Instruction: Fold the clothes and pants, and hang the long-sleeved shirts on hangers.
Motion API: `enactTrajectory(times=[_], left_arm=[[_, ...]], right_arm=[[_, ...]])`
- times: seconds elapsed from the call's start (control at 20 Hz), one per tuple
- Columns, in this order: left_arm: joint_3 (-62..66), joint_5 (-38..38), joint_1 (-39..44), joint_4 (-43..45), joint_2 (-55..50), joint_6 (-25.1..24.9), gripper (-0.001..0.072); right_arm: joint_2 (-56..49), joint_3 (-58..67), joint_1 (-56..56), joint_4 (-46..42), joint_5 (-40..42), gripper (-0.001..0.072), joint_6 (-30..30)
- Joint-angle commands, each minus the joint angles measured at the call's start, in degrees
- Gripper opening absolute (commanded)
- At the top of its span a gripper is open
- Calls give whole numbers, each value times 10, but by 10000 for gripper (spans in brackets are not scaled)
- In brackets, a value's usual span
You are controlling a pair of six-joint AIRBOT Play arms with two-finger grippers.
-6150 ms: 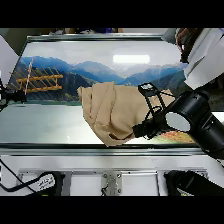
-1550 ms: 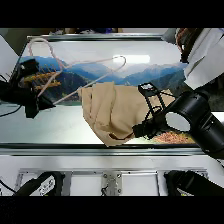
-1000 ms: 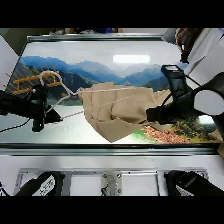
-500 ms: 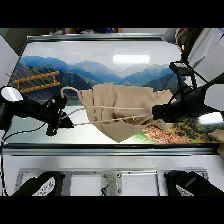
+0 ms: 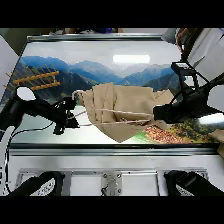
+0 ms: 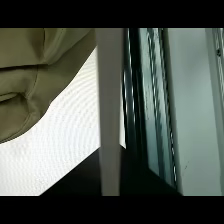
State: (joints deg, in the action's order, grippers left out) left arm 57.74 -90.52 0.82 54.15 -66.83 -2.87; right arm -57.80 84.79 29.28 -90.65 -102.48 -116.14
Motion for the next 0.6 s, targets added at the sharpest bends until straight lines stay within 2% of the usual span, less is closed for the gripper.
enactTrajectory(times=[0.0,0.4,0.55], left_arm=[[0,7,7,-2,-1,1,20],[0,31,55,-2,-2,2,20],[0,54,54,-2,-2,19,20]], right_arm=[[1,1,0,10,0,26,0],[1,1,1,29,0,25,0],[3,1,1,29,0,25,0]])
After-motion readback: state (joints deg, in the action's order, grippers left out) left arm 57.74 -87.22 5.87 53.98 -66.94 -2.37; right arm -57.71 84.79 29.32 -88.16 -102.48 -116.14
